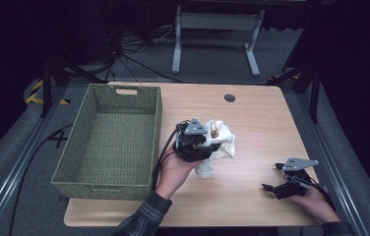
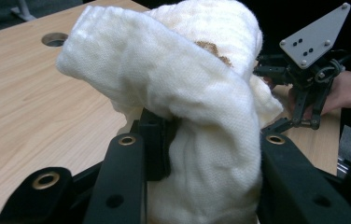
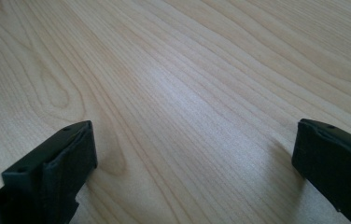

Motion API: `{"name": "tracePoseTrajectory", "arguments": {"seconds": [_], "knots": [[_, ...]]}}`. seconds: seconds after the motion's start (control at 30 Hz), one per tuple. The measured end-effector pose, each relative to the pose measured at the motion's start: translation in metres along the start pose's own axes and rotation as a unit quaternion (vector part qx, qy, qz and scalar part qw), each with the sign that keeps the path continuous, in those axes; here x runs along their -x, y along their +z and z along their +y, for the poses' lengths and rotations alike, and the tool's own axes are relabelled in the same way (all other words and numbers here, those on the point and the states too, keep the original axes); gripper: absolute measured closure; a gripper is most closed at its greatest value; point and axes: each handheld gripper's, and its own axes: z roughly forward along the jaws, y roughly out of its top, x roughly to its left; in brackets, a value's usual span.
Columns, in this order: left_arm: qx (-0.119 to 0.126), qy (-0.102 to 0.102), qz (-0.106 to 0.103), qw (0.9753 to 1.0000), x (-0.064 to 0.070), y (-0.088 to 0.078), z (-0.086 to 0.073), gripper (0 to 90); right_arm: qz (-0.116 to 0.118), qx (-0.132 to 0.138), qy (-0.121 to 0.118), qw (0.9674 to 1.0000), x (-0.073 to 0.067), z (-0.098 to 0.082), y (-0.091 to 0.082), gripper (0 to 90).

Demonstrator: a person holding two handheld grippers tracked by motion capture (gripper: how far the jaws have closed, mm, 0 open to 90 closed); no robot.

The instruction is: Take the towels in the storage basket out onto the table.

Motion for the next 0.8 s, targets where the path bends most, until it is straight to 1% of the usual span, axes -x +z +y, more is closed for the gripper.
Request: {"name": "tracePoseTrajectory", "arguments": {"seconds": [0.03,0.07,0.17,0.2,0.23,0.27,0.3,0.33,0.37,0.47,0.5,0.57,0.6,0.7,0.73,0.77,0.8], "knots": [[0.0,-0.002,0.002,1.0,0.003,0.005,-0.002,67.0,0.0,0.0,0.0,1.0,0.0,0.0,0.0,0.1],[-0.004,0.002,0.001,1.0,0.004,0.009,-0.003,66.9,0.0,0.0,0.0,1.0,0.0,0.0,0.0,0.1],[-0.01,0.003,-0.002,0.9999,0.007,0.021,-0.008,67.0,0.0,0.0,0.0,1.0,0.0,0.0,0.0,0.1],[-0.012,0.006,-0.002,0.9999,0.008,0.025,-0.01,66.9,0.0,0.0,0.0,1.0,0.0,0.0,0.0,0.1],[-0.013,0.005,-0.003,0.9999,0.009,0.027,-0.011,67.0,0.0,0.0,0.0,1.0,0.0,0.0,0.0,0.1],[-0.017,0.009,-0.004,0.9998,0.01,0.029,-0.012,66.9,0.0,0.0,0.0,1.0,0.0,0.0,0.0,0.1],[-0.016,0.005,-0.006,0.9998,0.011,0.032,-0.014,66.9,0.0,0.0,0.0,1.0,0.0,0.0,0.0,0.1],[-0.017,0.007,-0.008,0.9998,0.011,0.034,-0.016,66.9,0.0,0.0,0.0,1.0,0.0,0.0,0.0,0.0],[-0.017,0.005,-0.008,0.9998,0.012,0.037,-0.017,66.9,0.0,0.0,-0.001,1.0,0.0,0.0,0.0,0.0],[-0.019,0.002,-0.012,0.9997,0.01,0.043,-0.021,66.9,0.001,0.0,-0.003,1.0,0.0,0.0,0.0,0.0],[-0.018,-0.002,-0.014,0.9997,0.009,0.045,-0.022,66.9,0.001,-0.001,-0.003,1.0,0.0,0.0,0.0,0.0],[-0.025,0.003,-0.012,0.9996,0.008,0.05,-0.024,66.8,-0.001,0.001,-0.003,1.0,-0.001,0.0,0.001,0.0],[-0.025,-0.001,-0.011,0.9996,0.008,0.051,-0.025,66.8,0.002,0.001,-0.003,1.0,-0.001,0.0,0.0,0.0],[-0.023,0.005,-0.006,0.9997,0.007,0.055,-0.026,66.7,0.009,-0.001,-0.012,0.9999,-0.001,0.001,0.001,0.0],[-0.028,0.007,-0.004,0.9996,0.008,0.056,-0.027,66.7,0.01,-0.001,-0.014,0.9999,0.0,0.002,0.001,0.0],[-0.025,0.007,-0.001,0.9997,0.009,0.057,-0.027,66.7,0.012,-0.001,-0.015,0.9998,0.0,0.003,0.003,0.0],[-0.025,0.008,-0.003,0.9997,0.01,0.06,-0.028,66.7,0.013,-0.001,-0.015,0.9998,0.0,0.004,0.004,0.0]]}}
